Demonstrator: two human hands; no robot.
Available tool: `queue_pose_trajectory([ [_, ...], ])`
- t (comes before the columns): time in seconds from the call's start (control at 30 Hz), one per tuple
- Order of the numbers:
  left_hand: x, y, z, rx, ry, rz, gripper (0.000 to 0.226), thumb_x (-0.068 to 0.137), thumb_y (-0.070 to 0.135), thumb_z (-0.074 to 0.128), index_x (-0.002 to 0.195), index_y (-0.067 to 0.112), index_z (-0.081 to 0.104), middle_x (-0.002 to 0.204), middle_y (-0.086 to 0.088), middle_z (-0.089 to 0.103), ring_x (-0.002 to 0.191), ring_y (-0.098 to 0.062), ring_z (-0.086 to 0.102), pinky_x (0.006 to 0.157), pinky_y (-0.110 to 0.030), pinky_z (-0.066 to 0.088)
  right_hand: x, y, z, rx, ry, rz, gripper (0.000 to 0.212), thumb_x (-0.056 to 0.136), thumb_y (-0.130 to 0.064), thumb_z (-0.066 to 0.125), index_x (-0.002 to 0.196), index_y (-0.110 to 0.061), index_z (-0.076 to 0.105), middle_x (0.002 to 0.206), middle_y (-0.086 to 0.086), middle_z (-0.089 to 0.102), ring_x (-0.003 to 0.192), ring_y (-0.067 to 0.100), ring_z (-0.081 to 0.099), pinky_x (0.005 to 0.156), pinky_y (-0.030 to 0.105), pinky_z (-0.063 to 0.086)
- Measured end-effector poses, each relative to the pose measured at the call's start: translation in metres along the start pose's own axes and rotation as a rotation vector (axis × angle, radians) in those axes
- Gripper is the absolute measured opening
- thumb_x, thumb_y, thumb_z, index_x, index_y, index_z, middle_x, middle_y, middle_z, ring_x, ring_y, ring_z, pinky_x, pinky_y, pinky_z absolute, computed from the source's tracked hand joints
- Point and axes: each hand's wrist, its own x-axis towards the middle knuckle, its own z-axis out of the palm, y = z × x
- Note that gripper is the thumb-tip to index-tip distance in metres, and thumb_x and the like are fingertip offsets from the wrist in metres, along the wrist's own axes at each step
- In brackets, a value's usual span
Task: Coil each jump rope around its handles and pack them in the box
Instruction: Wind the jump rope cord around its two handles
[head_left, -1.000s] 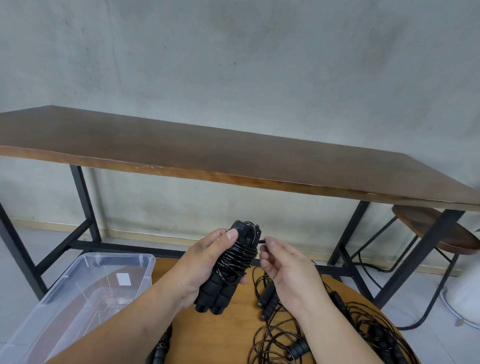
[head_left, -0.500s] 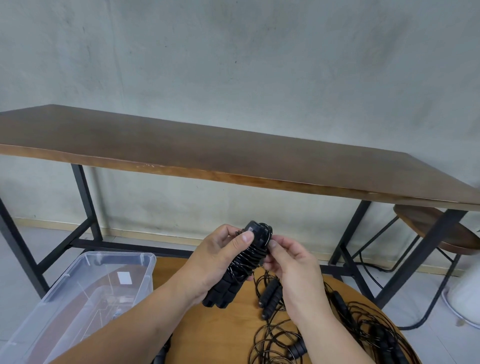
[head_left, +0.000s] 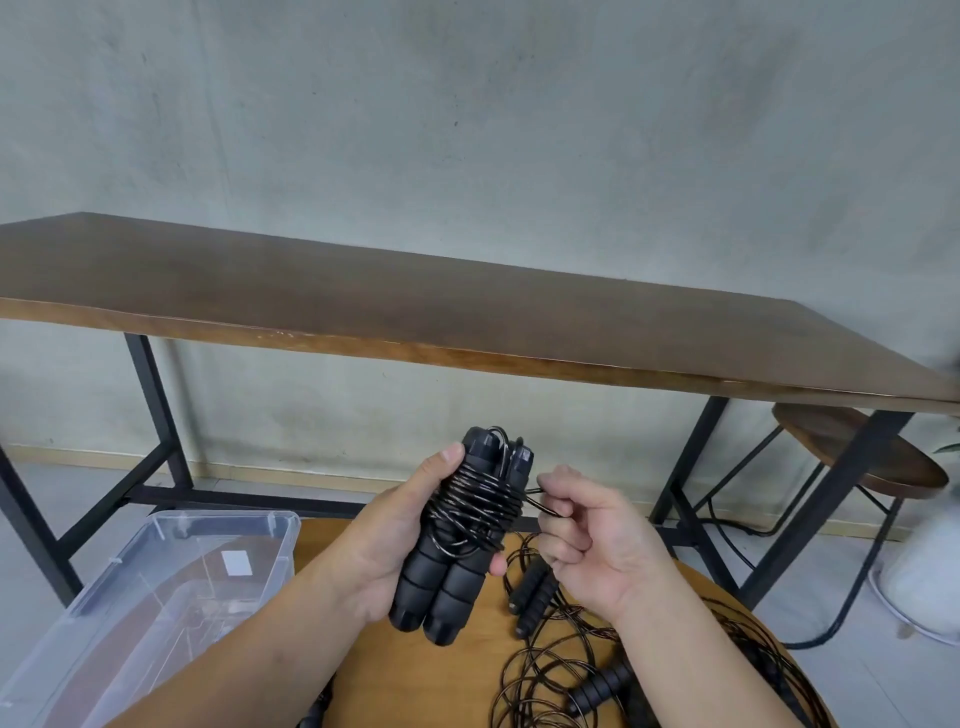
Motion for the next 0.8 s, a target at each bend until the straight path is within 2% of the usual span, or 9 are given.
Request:
queue_pose_trajectory([
  [0.1,0.000,-0.006,-0.001,0.035,-0.024,-0.027,0.059,0.084,0.058,0.065,0.103,0.003,0.073,0.091,-0.025,0.067,0.063,-0.034,0.066,0.062,-0.035,0.057,0.002,-0.004,-0.008,-0.052,0.072,0.005,0.030,0.068,-0.005,0.065,0.060,-0.017,0.040,0.053,-0.003,0.033,0.035,0.006,0.019,0.035,0.019,0.011],
  [0.23,0.000,-0.006,-0.003,0.139,0.076,0.009,0.058,0.079,0.053,0.060,0.103,0.002,0.070,0.088,-0.025,0.069,0.065,-0.035,0.067,0.063,-0.035,0.058,0.000,-0.006,-0.009,-0.154,0.104,-0.040,0.022,0.077,-0.005,0.067,0.067,-0.012,0.049,0.058,0.000,0.042,0.037,0.006,0.024,0.035,0.017,0.017],
  [0.33,0.003,-0.002,-0.003,0.323,0.139,0.135,0.050,0.080,0.053,0.062,0.110,0.014,0.070,0.091,-0.020,0.072,0.073,-0.038,0.068,0.065,-0.036,0.056,-0.010,-0.008,0.001,-0.329,0.150,-0.158,0.002,0.089,-0.003,0.064,0.087,-0.003,0.064,0.070,0.005,0.060,0.051,0.009,0.047,0.044,0.019,0.039],
  [0.43,0.007,-0.004,0.001,0.458,0.192,0.288,0.033,0.085,0.047,0.063,0.111,0.029,0.072,0.090,-0.012,0.074,0.072,-0.030,0.070,0.062,-0.033,0.057,-0.018,0.002,0.014,-0.416,0.221,-0.304,0.012,0.089,-0.002,0.066,0.099,-0.007,0.070,0.077,0.004,0.073,0.068,0.015,0.065,0.062,0.026,0.054],
  [0.5,0.012,-0.008,0.003,0.534,0.234,0.371,0.032,0.083,0.048,0.064,0.112,0.036,0.070,0.091,-0.006,0.074,0.072,-0.024,0.070,0.064,-0.033,0.058,-0.022,0.008,0.020,-0.495,0.274,-0.389,0.012,0.089,-0.010,0.069,0.098,-0.018,0.073,0.079,-0.004,0.076,0.074,0.009,0.070,0.065,0.022,0.054],
  [0.6,0.016,-0.014,-0.001,0.659,0.268,0.470,0.032,0.080,0.054,0.065,0.110,0.042,0.068,0.089,0.005,0.072,0.077,-0.012,0.067,0.064,-0.026,0.054,-0.022,0.011,0.025,-0.582,0.304,-0.467,0.013,0.085,-0.020,0.075,0.091,-0.031,0.072,0.078,-0.016,0.075,0.076,-0.002,0.069,0.059,0.010,0.049],
  [0.7,0.019,-0.019,-0.002,0.793,0.295,0.522,0.041,0.079,0.061,0.062,0.116,0.044,0.063,0.094,0.016,0.070,0.083,-0.007,0.066,0.068,-0.024,0.054,-0.017,0.012,0.024,-0.665,0.372,-0.533,0.010,0.082,-0.026,0.078,0.083,-0.033,0.072,0.076,-0.016,0.074,0.074,0.003,0.070,0.067,0.020,0.053],
  [0.8,0.018,-0.022,-0.006,0.876,0.337,0.562,0.046,0.075,0.070,0.060,0.118,0.053,0.058,0.098,0.023,0.067,0.089,-0.003,0.064,0.075,-0.022,0.054,-0.013,0.010,0.021,-0.680,0.356,-0.522,0.010,0.080,-0.023,0.079,0.086,-0.028,0.073,0.078,-0.010,0.075,0.075,0.006,0.072,0.069,0.023,0.054],
])
